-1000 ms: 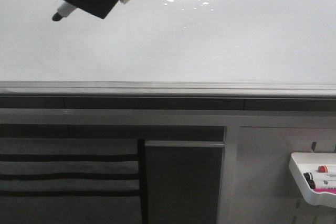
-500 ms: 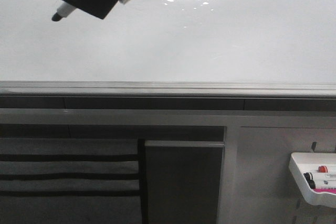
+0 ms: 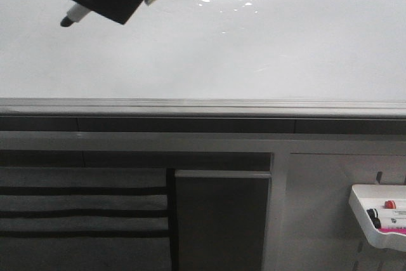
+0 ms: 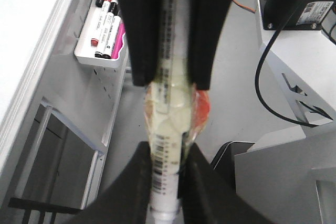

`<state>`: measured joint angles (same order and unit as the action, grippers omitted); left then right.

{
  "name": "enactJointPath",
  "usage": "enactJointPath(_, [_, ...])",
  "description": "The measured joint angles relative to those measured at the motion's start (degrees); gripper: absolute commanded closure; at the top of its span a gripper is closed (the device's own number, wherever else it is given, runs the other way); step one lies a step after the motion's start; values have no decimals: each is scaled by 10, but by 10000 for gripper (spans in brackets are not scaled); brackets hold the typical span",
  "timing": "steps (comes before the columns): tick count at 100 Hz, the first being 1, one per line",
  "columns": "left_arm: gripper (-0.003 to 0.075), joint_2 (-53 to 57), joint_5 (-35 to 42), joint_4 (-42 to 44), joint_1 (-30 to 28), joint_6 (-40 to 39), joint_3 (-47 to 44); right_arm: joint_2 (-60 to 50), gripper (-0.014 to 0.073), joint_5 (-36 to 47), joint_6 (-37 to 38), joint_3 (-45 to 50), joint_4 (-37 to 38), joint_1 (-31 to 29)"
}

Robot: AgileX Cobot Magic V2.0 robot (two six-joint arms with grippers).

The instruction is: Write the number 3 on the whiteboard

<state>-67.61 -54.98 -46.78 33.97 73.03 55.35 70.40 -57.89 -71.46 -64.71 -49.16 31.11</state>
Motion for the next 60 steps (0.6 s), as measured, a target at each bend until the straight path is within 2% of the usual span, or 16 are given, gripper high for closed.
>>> enactJointPath(12, [415, 0, 6, 1, 0, 0, 0, 0, 573, 1, 0, -1, 5, 0])
enactJointPath(19, [339, 0, 14, 6, 0, 0, 0, 0, 573, 7, 1, -2, 18, 0])
enactJointPath(41, [322, 34, 23, 9, -50, -3, 0, -38, 573, 58, 72, -3, 99, 0])
enactJointPath(60, [323, 100, 31, 9, -133, -47, -5, -98, 573, 88, 223, -4, 174, -28])
